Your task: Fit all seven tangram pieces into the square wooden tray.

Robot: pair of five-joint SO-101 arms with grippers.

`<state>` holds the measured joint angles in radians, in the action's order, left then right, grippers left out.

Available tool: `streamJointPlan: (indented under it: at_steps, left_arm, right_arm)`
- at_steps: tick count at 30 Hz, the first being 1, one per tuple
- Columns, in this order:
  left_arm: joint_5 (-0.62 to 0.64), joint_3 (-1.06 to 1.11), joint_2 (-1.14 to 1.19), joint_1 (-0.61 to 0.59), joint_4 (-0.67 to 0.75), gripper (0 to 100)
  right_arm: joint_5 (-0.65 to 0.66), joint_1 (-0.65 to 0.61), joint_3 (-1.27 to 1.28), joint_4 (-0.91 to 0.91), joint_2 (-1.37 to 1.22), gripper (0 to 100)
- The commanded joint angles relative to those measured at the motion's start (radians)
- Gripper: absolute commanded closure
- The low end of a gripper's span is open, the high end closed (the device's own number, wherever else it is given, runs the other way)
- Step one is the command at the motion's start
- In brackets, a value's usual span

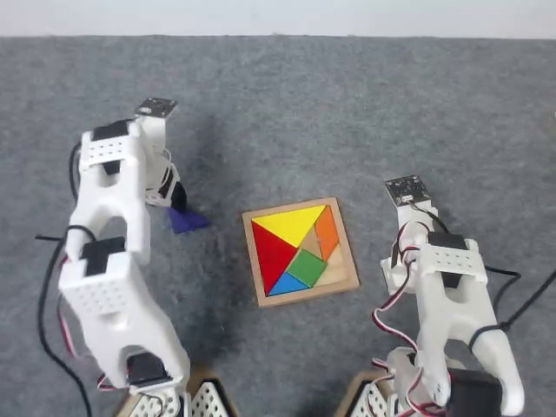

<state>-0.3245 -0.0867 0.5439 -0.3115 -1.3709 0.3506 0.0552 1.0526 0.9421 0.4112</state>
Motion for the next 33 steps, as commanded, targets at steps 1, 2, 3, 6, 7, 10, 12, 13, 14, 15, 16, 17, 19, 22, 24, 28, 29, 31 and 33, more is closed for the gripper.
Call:
streamJointPlan:
  at_steps: [1, 2, 3, 6, 7, 10, 12, 13, 14, 15, 16, 17, 19, 22, 24, 28, 29, 31, 33]
  left_arm:
    - [0.005, -0.058, 0.075, 0.021, -0.051, 80]
    - [0.005, -0.061, 0.086, 0.031, -0.063, 80]
    - [0.005, -0.061, 0.095, 0.044, -0.075, 80]
    - [0.005, -0.058, 0.103, 0.078, -0.126, 80]
    - [0.005, -0.058, 0.101, 0.087, -0.143, 80]
    - [0.005, -0.058, 0.101, 0.114, -0.189, 80]
    - [0.005, -0.058, 0.106, 0.118, -0.201, 80]
    - [0.005, -0.058, 0.11, 0.118, -0.203, 80]
    - [0.005, -0.056, 0.112, 0.117, -0.204, 80]
    - [0.005, -0.048, 0.114, 0.117, -0.204, 80]
    - [0.003, -0.035, 0.112, 0.117, -0.198, 80]
    - [-0.008, -0.024, 0.112, 0.12, -0.198, 80]
    - [-0.038, -0.004, 0.114, 0.124, -0.196, 80]
    - [-0.04, -0.001, 0.112, 0.121, -0.196, 80]
    - [-0.038, -0.004, 0.112, 0.123, -0.163, 80]
    - [-0.037, -0.056, 0.114, 0.12, -0.129, 80]
    - [-0.037, -0.073, 0.115, 0.121, -0.132, 80]
    - [-0.037, -0.108, 0.135, 0.126, -0.149, 80]
    - [-0.041, -0.147, 0.175, 0.126, -0.176, 80]
  right_arm:
    - [0.011, 0.001, -0.003, -0.013, 0.007, 96.8]
    - [0.011, 0.001, -0.003, -0.013, 0.007, 96.8]
    - [0.011, 0.001, -0.003, -0.013, 0.007, 96.8]
    - [0.011, 0.002, -0.003, -0.015, 0.007, 96.8]
    - [0.011, 0.002, -0.003, -0.015, 0.007, 96.8]
    - [0.011, 0.004, -0.003, -0.015, 0.007, 96.8]
    - [0.011, 0.004, -0.003, -0.015, 0.008, 96.8]
    - [0.011, 0.005, -0.003, -0.015, 0.008, 96.8]
    - [0.011, 0.005, -0.003, -0.015, 0.01, 96.8]
    - [0.011, 0.005, -0.003, -0.013, 0.01, 96.8]
    - [0.011, 0.007, -0.003, -0.013, 0.012, 96.8]
    - [0.011, 0.007, -0.003, -0.013, 0.012, 96.8]
    - [0.011, 0.007, -0.003, -0.012, 0.013, 96.8]
    - [0.011, 0.007, -0.003, -0.012, 0.013, 96.8]
    - [0.011, 0.007, -0.003, -0.012, 0.013, 96.8]
    - [0.011, 0.008, -0.003, -0.01, 0.013, 96.8]
    - [0.011, 0.008, -0.003, -0.01, 0.013, 96.8]
    - [0.011, 0.008, -0.003, -0.01, 0.013, 96.8]
    - [0.011, 0.008, -0.003, -0.01, 0.013, 96.8]
